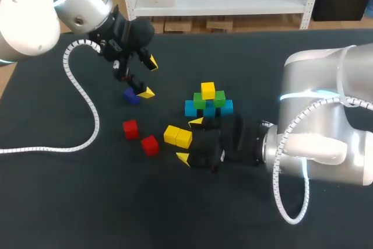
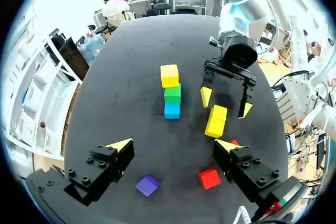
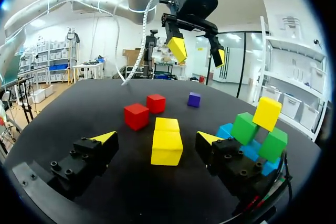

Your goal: Place the blue cubes, place green cubes on the blue cubes, place the yellow cubes on the green cubes, then place the red cubes on the yellow cubes, and place purple cube on the red cubes.

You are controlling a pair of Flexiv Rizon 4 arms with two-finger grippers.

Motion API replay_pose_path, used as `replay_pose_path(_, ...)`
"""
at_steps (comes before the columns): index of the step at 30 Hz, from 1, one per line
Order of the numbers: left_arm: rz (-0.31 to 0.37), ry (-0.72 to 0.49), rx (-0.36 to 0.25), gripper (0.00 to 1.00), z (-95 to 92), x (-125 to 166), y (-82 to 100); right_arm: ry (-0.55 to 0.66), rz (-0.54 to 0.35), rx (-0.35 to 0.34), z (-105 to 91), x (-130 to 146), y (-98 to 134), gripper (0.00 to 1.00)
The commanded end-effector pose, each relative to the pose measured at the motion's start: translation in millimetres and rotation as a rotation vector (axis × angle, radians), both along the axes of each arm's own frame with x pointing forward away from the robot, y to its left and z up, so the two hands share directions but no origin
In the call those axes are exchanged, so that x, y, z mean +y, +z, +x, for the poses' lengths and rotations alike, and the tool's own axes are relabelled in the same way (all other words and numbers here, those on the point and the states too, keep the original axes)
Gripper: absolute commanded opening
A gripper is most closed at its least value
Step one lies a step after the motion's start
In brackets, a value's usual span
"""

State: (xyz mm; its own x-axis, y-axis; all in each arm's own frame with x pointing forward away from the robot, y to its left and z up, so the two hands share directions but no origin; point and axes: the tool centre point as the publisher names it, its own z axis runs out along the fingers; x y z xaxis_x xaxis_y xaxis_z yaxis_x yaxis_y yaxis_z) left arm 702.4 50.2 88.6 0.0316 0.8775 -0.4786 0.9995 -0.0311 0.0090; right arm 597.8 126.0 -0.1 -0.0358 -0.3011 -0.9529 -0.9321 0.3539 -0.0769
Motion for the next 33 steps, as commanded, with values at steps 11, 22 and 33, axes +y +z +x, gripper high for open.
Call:
replay_pose_path(11,-0.002,-0.003,0.0,1.0,1.2,0.6,-0.6,-0.016,0.019,-0.009,3.7,-1.1,-2.3,0.63)
replay_pose_path(22,-0.002,-0.003,0.0,1.0,1.2,0.6,-0.6,-0.024,0.021,-0.012,8.3,-2.8,-3.2,0.49)
replay_pose_path(33,-0.002,-0.003,0.0,1.0,1.2,0.6,-0.6,-0.021,0.02,-0.021,8.2,-9.1,-1.6,0.0)
